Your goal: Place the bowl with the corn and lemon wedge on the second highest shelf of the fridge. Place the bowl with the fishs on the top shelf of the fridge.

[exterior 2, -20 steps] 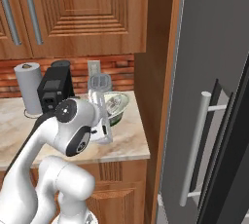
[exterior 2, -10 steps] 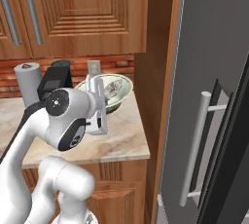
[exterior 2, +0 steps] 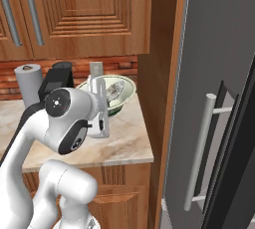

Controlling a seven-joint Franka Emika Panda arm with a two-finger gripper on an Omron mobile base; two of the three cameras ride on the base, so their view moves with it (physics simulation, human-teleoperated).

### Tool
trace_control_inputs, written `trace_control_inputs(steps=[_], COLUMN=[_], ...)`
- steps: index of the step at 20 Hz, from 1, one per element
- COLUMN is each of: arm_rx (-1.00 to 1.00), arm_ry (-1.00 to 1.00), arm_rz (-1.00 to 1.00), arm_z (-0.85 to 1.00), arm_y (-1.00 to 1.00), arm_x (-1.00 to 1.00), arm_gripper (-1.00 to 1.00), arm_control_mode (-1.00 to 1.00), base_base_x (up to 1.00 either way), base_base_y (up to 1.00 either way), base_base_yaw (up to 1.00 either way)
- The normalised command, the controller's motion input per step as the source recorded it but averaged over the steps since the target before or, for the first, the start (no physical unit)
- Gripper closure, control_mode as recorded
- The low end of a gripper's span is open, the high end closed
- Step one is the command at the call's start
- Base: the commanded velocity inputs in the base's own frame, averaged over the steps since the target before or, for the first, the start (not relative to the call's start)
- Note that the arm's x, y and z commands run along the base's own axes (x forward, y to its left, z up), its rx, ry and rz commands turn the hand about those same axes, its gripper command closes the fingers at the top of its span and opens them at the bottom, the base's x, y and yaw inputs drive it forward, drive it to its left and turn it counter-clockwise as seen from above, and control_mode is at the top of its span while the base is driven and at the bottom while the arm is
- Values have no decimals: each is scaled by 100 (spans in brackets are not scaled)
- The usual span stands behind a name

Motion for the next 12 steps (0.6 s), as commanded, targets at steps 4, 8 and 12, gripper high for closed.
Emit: trace_control_inputs(steps=[4, 8, 12], arm_rx=[0, 0, 0], arm_ry=[-9, 0, 0], arm_rz=[0, 0, 0], arm_z=[0, 0, 0], arm_y=[0, 0, 0], arm_x=[-11, 0, 0], arm_gripper=[100, 100, 100], arm_control_mode=[-100, 100, 100], base_base_x=[0, -6, -75], base_base_y=[0, 0, 0], base_base_yaw=[0, 0, 0])
